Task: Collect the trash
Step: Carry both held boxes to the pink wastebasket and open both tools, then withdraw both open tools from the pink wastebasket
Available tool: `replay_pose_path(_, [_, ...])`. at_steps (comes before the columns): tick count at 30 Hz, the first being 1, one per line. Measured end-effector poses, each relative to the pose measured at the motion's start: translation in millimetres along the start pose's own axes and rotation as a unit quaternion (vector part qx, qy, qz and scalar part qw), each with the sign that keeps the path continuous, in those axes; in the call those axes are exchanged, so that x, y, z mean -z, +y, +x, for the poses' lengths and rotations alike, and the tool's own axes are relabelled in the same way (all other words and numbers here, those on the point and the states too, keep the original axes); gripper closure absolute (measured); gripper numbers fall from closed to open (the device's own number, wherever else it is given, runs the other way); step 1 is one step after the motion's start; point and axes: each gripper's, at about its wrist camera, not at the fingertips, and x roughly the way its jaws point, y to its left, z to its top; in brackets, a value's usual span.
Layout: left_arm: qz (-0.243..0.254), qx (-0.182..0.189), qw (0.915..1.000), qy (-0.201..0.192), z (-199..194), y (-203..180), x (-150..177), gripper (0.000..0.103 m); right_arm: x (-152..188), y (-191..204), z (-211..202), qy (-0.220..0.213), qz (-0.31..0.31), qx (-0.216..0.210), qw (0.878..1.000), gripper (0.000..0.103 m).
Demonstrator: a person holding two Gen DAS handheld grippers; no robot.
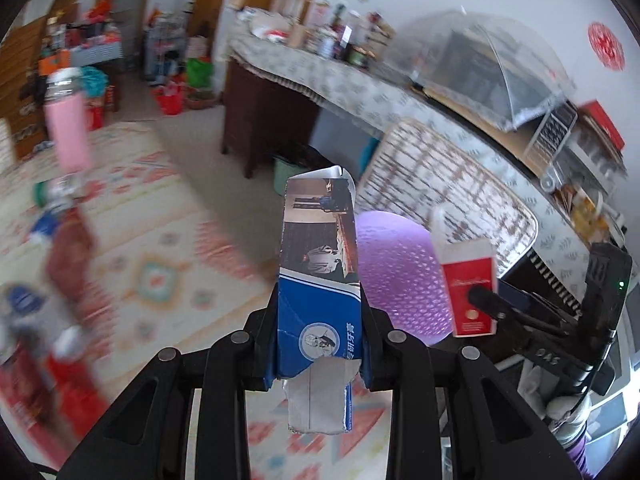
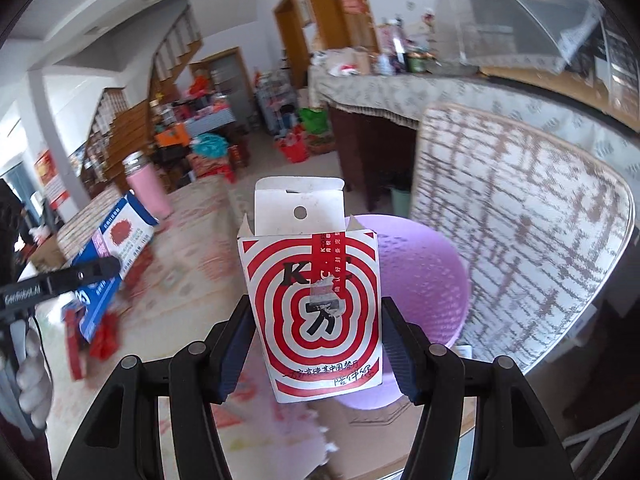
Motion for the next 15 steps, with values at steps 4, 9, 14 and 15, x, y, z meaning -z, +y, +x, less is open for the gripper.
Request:
replay_pose_path(4, [0.017, 0.021, 0.9994, 0.022, 43, -28, -17, 0.074, -11, -27, 26, 0.014, 0.020, 0.018, 1.000, 0.037])
replay_pose_path(9, [0.013, 0.046, 0.9980, 0.040, 84, -46, -32, 0.055, -11, -50, 53, 0.032, 0.033, 0.035, 0.998, 0.033])
replay_pose_path(14, [0.012, 0.024, 0.9990, 0.037, 94, -38, -31, 0.040, -7, -64, 47, 0.021, 0.032, 0.052, 0.998, 0.024])
replay_pose_path(15, [0.006, 0.014, 0.9990, 0.042, 98, -33, -29, 0.040, -6, -67, 44, 0.015, 0.031, 0.065, 0.997, 0.024])
